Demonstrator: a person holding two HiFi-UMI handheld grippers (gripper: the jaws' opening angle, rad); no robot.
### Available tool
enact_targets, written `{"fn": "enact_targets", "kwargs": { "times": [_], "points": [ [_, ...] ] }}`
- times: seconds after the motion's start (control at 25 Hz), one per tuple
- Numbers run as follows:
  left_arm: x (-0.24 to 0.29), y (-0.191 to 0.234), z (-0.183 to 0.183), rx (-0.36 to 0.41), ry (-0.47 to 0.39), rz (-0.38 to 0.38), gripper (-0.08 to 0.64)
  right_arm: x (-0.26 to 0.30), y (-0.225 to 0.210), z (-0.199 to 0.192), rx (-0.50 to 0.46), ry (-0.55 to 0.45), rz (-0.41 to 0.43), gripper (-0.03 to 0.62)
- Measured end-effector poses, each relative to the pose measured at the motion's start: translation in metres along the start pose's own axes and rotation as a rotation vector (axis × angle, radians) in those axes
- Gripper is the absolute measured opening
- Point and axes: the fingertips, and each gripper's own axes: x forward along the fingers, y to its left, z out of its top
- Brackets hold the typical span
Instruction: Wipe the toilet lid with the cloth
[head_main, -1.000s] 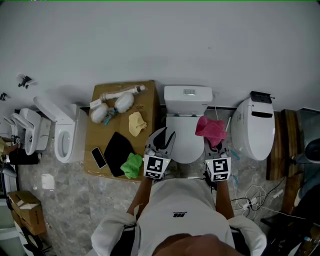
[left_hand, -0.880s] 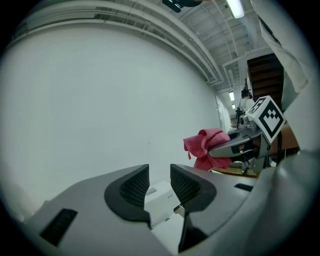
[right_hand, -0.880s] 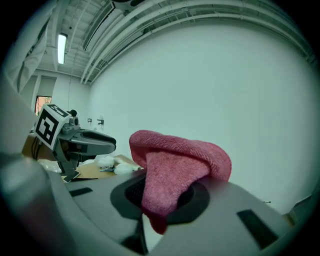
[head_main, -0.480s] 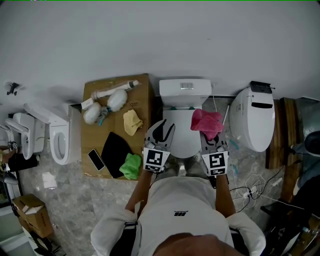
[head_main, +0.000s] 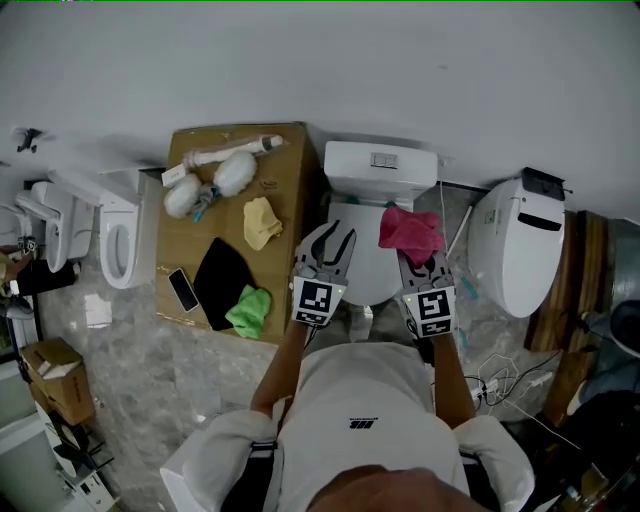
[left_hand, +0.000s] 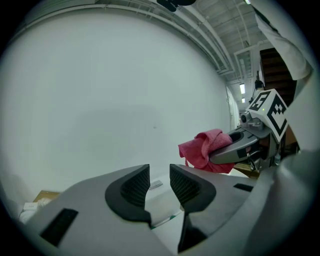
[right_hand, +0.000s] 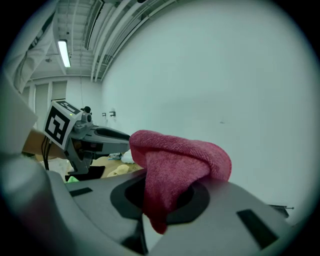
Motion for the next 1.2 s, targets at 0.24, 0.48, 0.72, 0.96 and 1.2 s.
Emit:
{"fn": "enact_targets", "kwargs": {
  "times": [0.24,0.48,0.72,0.96,1.2],
  "points": [
    [0.034,-0.003,-0.045,-0.046,0.115,0.072,0.14,0.048,-0.017,-0.032,-0.001,0.061,0.167,0.064],
    [0.05,0.005,-0.094,-0.122,0.197,0.166,0.14,0.092,-0.016,-0.064,-0.013,0.121,0.298,0.064],
    [0.055,0.004,-0.145,-0.174,0.259,0.2,0.14,0.125,-0.002,-0.104,0.0,0.171,0.37,0.064],
    [0.064,0.011,-0.189,-0.207,0.288,0.207,0.137,0.16,0.014,-0.138,0.122,0.214,0.404,0.064],
    [0.073,0.02,-0.233,-0.236,0.318,0.206,0.135,0.196,0.025,-0.178,0.145,0.267,0.403,0.064]
  ]
}}
